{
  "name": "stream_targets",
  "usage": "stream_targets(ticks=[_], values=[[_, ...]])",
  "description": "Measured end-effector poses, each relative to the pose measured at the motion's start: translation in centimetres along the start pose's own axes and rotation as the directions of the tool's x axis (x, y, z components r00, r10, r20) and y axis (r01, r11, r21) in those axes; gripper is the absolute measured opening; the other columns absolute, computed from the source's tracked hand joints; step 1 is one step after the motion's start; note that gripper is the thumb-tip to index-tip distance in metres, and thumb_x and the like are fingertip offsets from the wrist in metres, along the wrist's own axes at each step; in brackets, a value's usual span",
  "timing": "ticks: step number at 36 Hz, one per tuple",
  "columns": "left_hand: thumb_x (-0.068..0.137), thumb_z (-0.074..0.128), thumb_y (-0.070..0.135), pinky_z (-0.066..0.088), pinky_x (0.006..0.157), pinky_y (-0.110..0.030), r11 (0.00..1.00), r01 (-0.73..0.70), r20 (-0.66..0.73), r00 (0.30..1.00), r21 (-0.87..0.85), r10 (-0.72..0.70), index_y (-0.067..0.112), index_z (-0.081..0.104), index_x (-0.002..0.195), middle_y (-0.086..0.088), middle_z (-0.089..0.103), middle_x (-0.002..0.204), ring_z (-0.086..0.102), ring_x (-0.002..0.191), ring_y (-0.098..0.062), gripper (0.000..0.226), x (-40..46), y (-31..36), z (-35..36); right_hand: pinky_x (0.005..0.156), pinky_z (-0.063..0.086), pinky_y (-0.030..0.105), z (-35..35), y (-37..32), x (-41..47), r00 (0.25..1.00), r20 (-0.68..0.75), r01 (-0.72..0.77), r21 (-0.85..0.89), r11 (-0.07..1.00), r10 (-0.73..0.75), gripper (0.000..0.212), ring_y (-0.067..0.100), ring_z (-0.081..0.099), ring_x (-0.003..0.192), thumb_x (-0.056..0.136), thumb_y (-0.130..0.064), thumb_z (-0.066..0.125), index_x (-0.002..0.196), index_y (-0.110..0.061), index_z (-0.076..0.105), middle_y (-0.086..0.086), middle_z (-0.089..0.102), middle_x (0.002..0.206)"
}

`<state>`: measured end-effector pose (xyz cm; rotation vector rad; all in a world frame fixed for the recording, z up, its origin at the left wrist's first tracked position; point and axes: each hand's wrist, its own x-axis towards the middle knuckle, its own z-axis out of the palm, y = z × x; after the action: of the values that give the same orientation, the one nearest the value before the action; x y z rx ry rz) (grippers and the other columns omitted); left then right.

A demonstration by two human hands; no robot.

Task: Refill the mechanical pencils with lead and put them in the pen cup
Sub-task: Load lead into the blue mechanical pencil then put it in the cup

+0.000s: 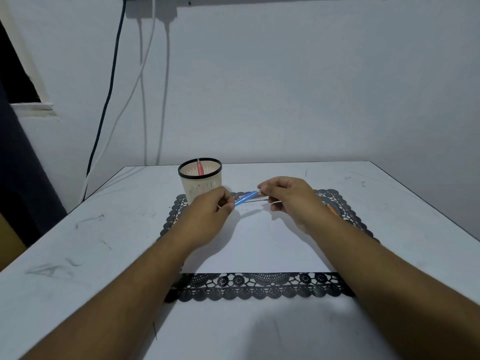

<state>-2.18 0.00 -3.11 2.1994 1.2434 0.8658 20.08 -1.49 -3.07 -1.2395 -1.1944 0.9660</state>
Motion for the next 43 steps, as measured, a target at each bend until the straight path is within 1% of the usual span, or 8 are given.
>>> stream_targets(ticks=[3,11,16,21,32,34,38,43], values=[[0.104,0.055,0.025,0.033,0.054,-0.015,0.999,-0.039,-0.017,0.999,-0.028,0.038,0.029,0.059,0.089,0.016,0.056,0.074,0.048,0.061,0.002,0.016,0.0,0.1,0.1,0.066,0.051,0.027,0.1,-0.2,-0.3,1.000,-0.009,0.003,0.021,1.000,-0.003,0.015,0.013,0.057,0.066,0.097,-0.017,0.070,0.086,-0.017,0.082,-0.002,0.066,0.069],[0.105,0.055,0.023,0.035,0.054,-0.013,0.998,-0.059,-0.014,0.998,-0.014,0.059,0.026,0.059,0.090,0.015,0.055,0.072,0.046,0.060,0.002,0.016,-0.1,0.0,0.2,0.065,0.051,0.025,0.1,-0.3,-0.5,0.999,-0.016,0.028,-0.014,1.000,-0.028,0.015,0.010,0.057,0.066,0.097,-0.016,0.068,0.089,-0.014,0.081,-0.005,0.067,0.068],[0.105,0.054,0.024,0.034,0.054,-0.015,0.997,-0.062,0.002,0.998,-0.034,0.062,0.028,0.058,0.089,0.028,0.055,0.069,0.046,0.060,0.000,0.017,0.1,-0.4,0.2,0.066,0.051,0.026,-0.1,-0.3,-0.5,0.997,-0.021,0.074,-0.088,0.993,-0.076,0.011,0.009,0.057,0.067,0.094,-0.018,0.072,0.088,-0.015,0.081,-0.008,0.068,0.070],[0.105,0.054,0.028,0.036,0.059,-0.024,0.997,-0.072,0.015,0.997,-0.007,0.072,0.031,0.058,0.091,0.018,0.058,0.074,0.046,0.062,-0.002,0.015,0.0,-0.4,0.1,0.063,0.051,0.024,-0.1,-0.4,-0.9,0.988,0.003,0.149,-0.203,0.968,-0.151,0.011,0.008,0.055,0.064,0.094,-0.013,0.071,0.089,-0.014,0.081,-0.005,0.069,0.072],[0.106,0.054,0.022,0.035,0.056,-0.016,0.984,-0.124,-0.010,0.992,-0.124,0.124,0.027,0.059,0.094,0.013,0.054,0.075,0.043,0.061,-0.002,0.013,-0.1,0.0,0.6,0.068,0.050,0.027,0.7,-0.9,-1.4,1.000,0.013,0.023,0.118,0.993,-0.025,0.012,0.014,0.053,0.068,0.092,-0.019,0.076,0.095,-0.010,0.083,0.001,0.067,0.071],[0.105,0.054,0.023,0.037,0.060,-0.021,0.975,-0.114,-0.015,0.994,-0.190,0.113,0.029,0.060,0.096,0.016,0.055,0.075,0.044,0.062,-0.002,0.013,0.0,-0.2,1.0,0.068,0.049,0.026,1.2,-0.9,-1.6,0.999,0.023,-0.032,0.211,0.977,0.028,0.016,0.012,0.053,0.067,0.095,-0.023,0.074,0.097,-0.011,0.083,-0.001,0.067,0.072],[0.104,0.058,0.024,0.041,0.066,-0.031,0.944,-0.118,-0.041,0.993,-0.309,0.111,0.030,0.062,0.096,0.018,0.055,0.072,0.047,0.065,-0.007,0.010,0.0,-0.2,2.0,0.069,0.049,0.027,2.6,-0.6,-2.3,0.992,0.118,-0.063,0.177,0.982,0.042,0.017,0.010,0.056,0.078,0.099,-0.030,0.067,0.098,-0.021,0.081,-0.004,0.071,0.086],[0.100,0.064,0.018,0.050,0.071,-0.035,0.936,-0.126,-0.002,0.991,-0.329,0.132,0.030,0.065,0.097,0.010,0.064,0.079,0.062,0.071,-0.012,0.013,0.0,0.2,2.3,0.074,0.052,0.029,3.8,-1.3,-2.6,0.997,-0.080,0.032,0.172,0.985,-0.018,0.028,0.014,0.071,0.085,0.110,-0.029,0.047,0.097,-0.017,0.068,0.000,0.078,0.089]])
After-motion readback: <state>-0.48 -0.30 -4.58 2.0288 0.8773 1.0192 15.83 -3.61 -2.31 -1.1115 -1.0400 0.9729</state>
